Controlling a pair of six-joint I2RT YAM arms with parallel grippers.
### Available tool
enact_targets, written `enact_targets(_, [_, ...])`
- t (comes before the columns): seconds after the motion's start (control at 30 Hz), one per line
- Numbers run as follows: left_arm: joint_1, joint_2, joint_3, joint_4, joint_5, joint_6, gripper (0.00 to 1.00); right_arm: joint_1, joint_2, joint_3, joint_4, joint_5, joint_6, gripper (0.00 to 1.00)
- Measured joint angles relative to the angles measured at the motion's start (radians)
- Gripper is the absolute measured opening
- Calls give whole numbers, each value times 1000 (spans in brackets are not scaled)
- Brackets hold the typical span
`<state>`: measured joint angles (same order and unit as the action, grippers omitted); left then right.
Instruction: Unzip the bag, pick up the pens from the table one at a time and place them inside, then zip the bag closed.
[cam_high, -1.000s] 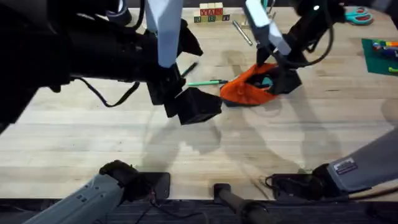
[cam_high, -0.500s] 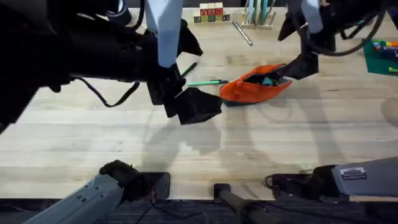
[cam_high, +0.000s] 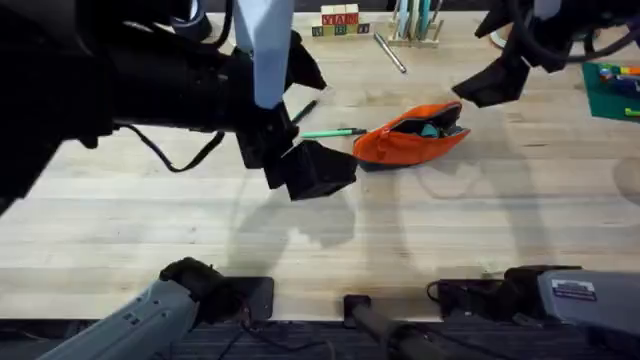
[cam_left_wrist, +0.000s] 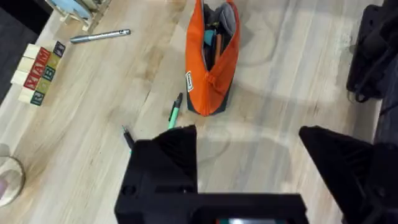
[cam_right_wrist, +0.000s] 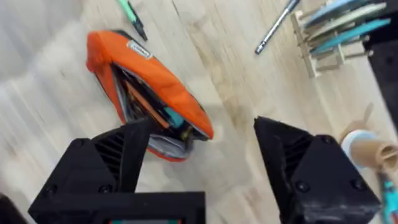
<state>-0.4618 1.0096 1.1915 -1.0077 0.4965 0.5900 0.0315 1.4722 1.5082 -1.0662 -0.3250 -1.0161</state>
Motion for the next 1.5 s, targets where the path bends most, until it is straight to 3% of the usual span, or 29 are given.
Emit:
enact_targets(0.27, [0, 0, 0, 0, 0, 0, 993, 0, -52, 0, -1, -13, 260, 997])
enact_targets(0.47, [0, 0, 0, 0, 0, 0, 993, 0, -78, 0, -46, -14, 536, 996])
enact_targets(0.6, [0, 0, 0, 0, 0, 0, 992, 0, -78, 0, -82, -16, 629, 996])
enact_targets(0.93, [0, 0, 0, 0, -10, 2, 993, 0, -78, 0, -84, -17, 688, 997])
enact_targets(1.27, [0, 0, 0, 1, -27, 51, 993, 0, -78, 0, -84, -17, 698, 997])
enact_targets(1.5, [0, 1, 0, 9, -118, 64, 992, 0, -78, 0, -87, -17, 698, 996])
